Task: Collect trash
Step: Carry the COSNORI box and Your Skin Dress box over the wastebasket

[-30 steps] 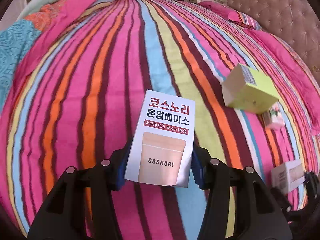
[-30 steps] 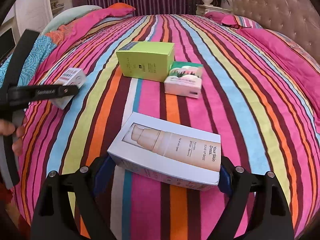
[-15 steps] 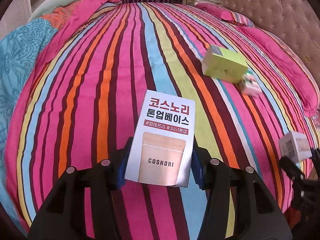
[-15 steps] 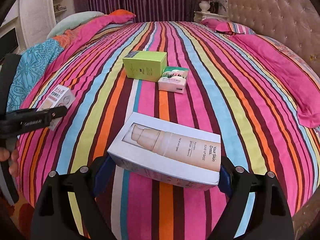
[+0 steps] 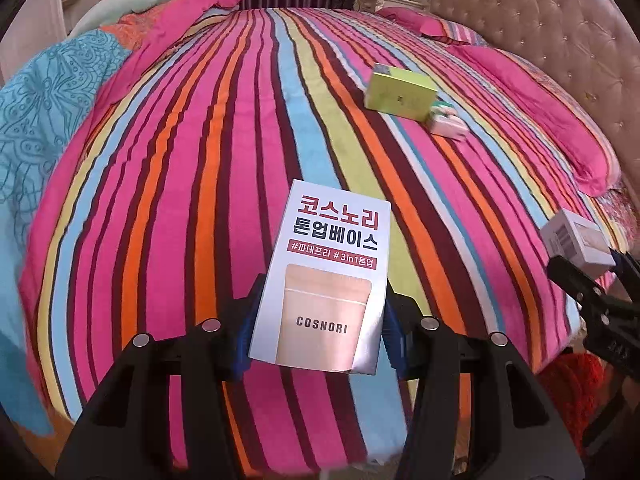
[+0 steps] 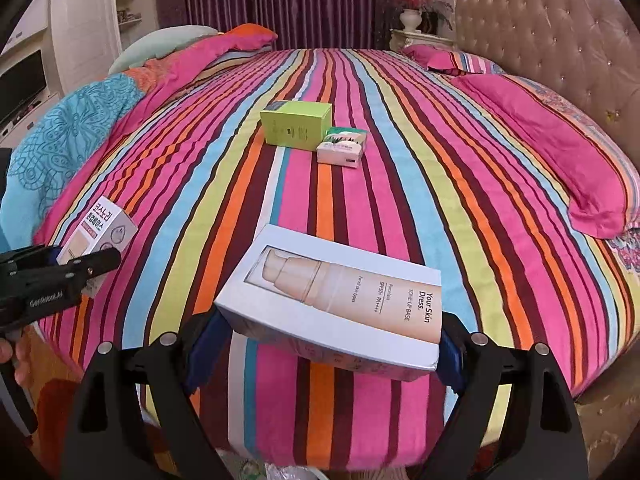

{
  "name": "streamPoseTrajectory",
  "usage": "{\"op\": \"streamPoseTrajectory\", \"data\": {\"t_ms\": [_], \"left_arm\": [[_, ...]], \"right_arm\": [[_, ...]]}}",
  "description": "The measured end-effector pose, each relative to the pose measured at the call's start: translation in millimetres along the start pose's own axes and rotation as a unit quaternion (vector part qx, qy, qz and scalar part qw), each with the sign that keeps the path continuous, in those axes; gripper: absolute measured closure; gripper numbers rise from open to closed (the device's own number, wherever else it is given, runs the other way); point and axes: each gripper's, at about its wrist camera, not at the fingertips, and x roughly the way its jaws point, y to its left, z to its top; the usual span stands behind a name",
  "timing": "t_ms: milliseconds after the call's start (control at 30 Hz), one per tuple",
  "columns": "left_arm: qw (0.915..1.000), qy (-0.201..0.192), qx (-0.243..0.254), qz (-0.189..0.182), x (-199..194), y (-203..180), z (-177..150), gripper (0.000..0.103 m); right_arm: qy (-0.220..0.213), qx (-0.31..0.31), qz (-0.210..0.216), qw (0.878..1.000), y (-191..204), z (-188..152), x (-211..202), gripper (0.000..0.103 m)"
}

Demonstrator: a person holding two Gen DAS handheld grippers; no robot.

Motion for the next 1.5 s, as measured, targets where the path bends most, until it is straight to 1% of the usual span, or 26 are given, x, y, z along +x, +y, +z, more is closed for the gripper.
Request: {"op": "streamPoseTrajectory", "data": {"t_ms": [300, 433, 600, 733, 833, 967, 1067, 1133, 1233, 1367, 1500], "left_arm": [[0.9997, 0.000, 0.001, -0.023, -34.0, -13.1, -56.1, 0.052], [0.9997, 0.003, 0.004, -0.025, -44.8, -17.7, -77.3, 0.052], [0.9993, 0.016, 0.007, -0.033, -54.9, -24.9, -106.2, 0.052], [0.9984, 0.036, 0.015, -0.040, -56.9, -35.8, -133.1, 0.052], [0.9971, 0.058, 0.009, -0.049, -53.1, -40.2, -152.1, 0.052], [0.9942, 0.083, -0.004, -0.068, -46.4, -45.8, -172.4, 0.052], [0.9930, 0.098, 0.010, -0.065, -41.3, -57.5, -184.9, 0.052], [0.9912, 0.113, 0.021, -0.066, -35.4, -65.8, -192.0, 0.052], [0.9883, 0.136, 0.038, -0.057, -25.3, -76.9, -199.5, 0.052], [0.9842, 0.167, 0.040, -0.044, -12.9, -79.6, -208.2, 0.052], [0.9788, 0.198, 0.031, -0.041, 0.8, -76.4, -216.2, 0.052]], "right_arm": [[0.003, -0.008, 0.007, 1.000, -0.5, -25.9, -26.7, 0.021], [0.007, -0.015, 0.016, 1.000, 4.4, -36.7, -35.6, 0.021], [0.016, -0.026, 0.032, 0.999, 11.0, -53.6, -47.8, 0.021], [0.032, -0.030, 0.043, 0.998, 14.3, -71.0, -53.2, 0.021], [0.052, -0.028, 0.052, 0.997, 16.5, -87.0, -53.3, 0.021], [0.073, -0.035, 0.052, 0.995, 19.5, -102.9, -51.2, 0.021], [0.097, -0.022, 0.053, 0.994, 16.1, -115.7, -47.0, 0.021], [0.113, -0.016, 0.055, 0.992, 15.3, -124.7, -44.2, 0.021], [0.138, -0.006, 0.058, 0.989, 12.6, -136.9, -36.9, 0.021], [0.176, 0.025, 0.062, 0.982, 3.6, -149.2, -22.6, 0.021], [0.222, 0.060, 0.084, 0.970, -2.0, -160.1, -4.5, 0.021]]}}
